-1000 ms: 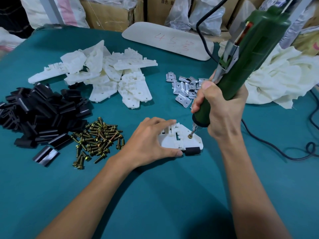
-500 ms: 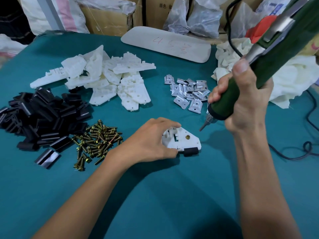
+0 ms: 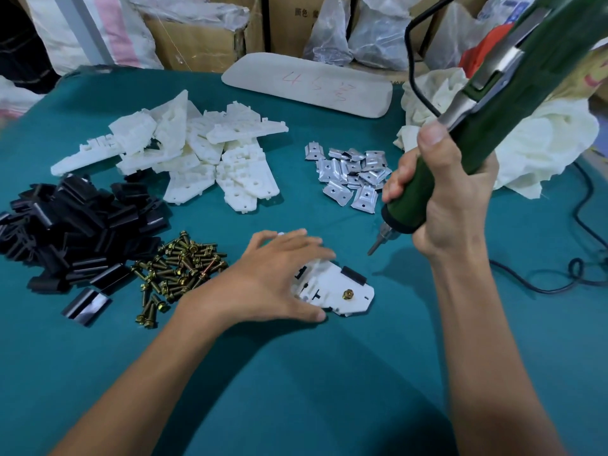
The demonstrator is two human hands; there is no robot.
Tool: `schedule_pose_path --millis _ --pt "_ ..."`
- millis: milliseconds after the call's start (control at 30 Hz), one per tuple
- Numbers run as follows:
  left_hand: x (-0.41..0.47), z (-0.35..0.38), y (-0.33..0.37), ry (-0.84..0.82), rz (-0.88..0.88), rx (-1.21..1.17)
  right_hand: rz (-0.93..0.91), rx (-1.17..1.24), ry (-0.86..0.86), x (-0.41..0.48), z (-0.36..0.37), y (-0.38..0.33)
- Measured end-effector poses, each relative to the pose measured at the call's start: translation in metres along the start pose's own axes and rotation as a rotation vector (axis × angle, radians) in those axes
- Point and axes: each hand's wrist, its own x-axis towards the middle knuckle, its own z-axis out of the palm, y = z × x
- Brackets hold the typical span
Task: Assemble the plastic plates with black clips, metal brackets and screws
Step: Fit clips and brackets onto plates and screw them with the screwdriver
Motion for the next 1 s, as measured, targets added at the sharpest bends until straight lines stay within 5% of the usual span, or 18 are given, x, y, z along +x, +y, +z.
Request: schedule_pose_path --millis 167,333,1000 --pt "0.018 0.023 0.012 0.306 -0.155 0.231 -0.007 -0.006 0.023 0.003 0.002 0.005" --pt "0.023 0.035 0.008 0.41 -0.15 0.204 -0.004 -0.009 0.058 0.003 0.006 0.013" --pt "0.026 0.038 0.009 0.472 -0.165 0.17 -0.055 -0.074 0.026 0.003 0.011 0.031"
